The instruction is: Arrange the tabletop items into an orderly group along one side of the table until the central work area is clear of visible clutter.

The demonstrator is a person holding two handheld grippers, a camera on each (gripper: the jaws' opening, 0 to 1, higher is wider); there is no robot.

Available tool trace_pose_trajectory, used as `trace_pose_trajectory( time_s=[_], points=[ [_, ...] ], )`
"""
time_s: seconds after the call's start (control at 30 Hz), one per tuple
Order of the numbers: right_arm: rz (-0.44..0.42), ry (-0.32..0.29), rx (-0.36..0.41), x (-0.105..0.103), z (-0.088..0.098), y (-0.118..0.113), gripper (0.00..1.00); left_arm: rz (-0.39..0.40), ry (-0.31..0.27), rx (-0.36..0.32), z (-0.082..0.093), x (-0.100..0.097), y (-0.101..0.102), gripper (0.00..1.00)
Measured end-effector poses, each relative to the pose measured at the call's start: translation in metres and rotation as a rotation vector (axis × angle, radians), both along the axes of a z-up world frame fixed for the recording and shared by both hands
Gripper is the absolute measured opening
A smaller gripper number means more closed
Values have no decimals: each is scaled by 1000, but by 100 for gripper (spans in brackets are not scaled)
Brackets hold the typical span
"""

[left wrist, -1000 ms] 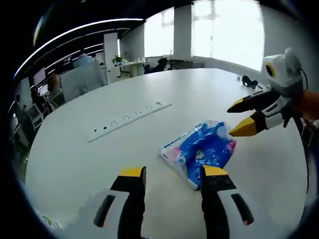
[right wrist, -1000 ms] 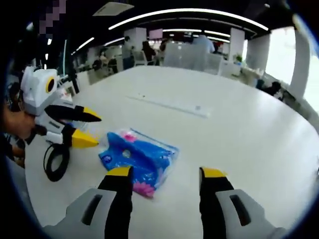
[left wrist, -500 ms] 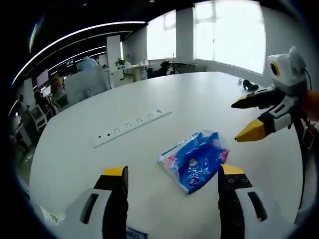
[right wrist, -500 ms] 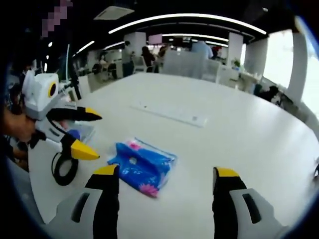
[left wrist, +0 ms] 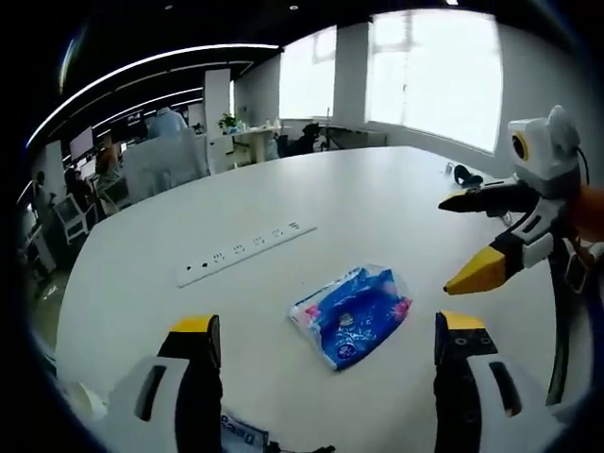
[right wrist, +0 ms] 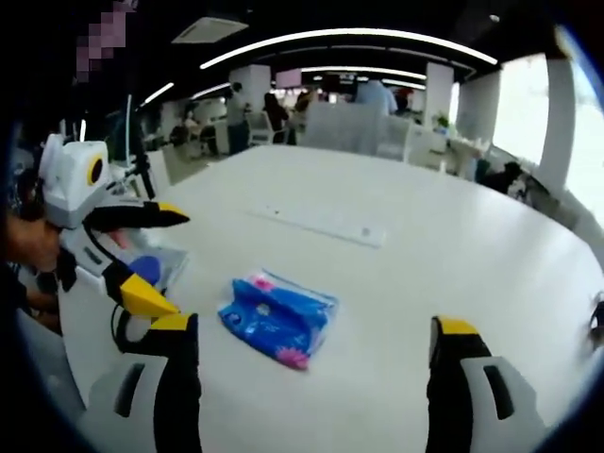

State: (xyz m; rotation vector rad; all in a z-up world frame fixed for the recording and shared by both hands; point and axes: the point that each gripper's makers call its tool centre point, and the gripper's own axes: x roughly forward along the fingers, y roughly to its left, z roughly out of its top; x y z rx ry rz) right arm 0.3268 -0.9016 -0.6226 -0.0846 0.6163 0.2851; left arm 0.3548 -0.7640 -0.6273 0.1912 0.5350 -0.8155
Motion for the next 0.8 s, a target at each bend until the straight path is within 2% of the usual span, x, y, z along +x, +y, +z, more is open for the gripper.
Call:
trace_pose_trajectory(
  time_s=[0.4,0.8],
  points=[
    [-24,-34,-18,-10,23,4,100,-34,9,-26,14,-16,2,98],
    [-58,-73,-40,-17,47,11,100,-71,-18,-55,31,-31,10,98]
  ],
)
